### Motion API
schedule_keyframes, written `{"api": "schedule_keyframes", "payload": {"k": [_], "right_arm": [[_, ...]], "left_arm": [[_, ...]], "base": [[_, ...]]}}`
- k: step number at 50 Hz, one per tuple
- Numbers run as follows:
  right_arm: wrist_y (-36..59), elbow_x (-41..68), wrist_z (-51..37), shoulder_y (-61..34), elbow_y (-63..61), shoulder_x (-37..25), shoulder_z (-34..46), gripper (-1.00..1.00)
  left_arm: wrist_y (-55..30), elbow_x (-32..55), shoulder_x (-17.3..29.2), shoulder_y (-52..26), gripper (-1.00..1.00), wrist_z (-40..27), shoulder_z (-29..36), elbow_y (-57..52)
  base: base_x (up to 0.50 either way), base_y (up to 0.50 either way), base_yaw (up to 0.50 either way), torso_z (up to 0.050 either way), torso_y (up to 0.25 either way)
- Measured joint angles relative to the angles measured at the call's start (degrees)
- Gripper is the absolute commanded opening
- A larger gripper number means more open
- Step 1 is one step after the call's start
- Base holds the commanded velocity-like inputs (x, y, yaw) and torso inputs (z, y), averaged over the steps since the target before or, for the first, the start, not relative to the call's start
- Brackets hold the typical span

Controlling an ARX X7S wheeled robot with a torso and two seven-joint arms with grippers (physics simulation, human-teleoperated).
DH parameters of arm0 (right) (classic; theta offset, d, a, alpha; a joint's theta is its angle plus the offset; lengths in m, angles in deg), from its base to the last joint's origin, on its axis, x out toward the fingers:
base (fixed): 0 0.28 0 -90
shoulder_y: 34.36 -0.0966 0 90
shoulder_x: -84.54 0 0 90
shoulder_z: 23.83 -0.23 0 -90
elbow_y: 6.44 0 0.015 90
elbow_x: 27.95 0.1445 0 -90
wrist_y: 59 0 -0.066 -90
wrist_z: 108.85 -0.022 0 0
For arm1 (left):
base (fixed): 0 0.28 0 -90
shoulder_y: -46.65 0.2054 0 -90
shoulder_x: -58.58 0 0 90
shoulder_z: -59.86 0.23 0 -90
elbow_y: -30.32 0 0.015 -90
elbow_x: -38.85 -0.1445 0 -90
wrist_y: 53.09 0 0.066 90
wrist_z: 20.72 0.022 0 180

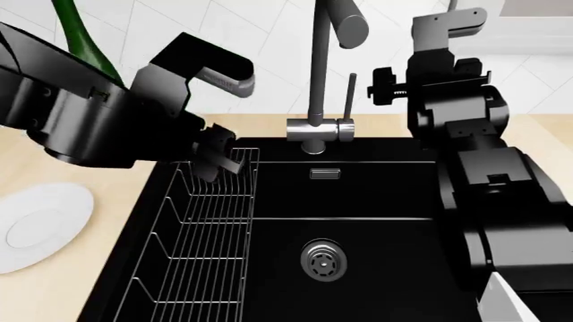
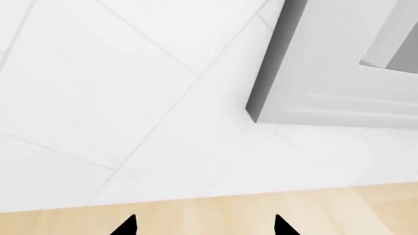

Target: Pick the celery from the counter and place it in the sink. Then turn on the sink faucet.

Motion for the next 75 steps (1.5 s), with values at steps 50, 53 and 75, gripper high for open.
{"api": "schedule_keyframes", "payload": {"k": [50,53,75], "right_arm": [[-0.90,0.03,0.12,1.47,0.00,-0.90,-0.69,1.00],[-0.97,0.02,0.11,1.61,0.00,-0.95,-0.79,1.00],[-1.41,-0.14,0.11,2.47,0.00,-1.23,-1.06,1.00]], "left_arm": [[12.23,-38.47,-30.70,11.69,-1.00,39.33,18.46,13.97],[12.39,-40.59,-31.32,12.87,-1.00,40.44,19.54,14.49],[12.58,-52.56,-32.86,20.59,-1.00,46.18,21.70,17.27]], "base": [[0.00,0.00,0.00,0.000,0.000],[0.00,0.00,0.00,0.000,0.000],[0.00,0.00,0.00,0.000,0.001]]}}
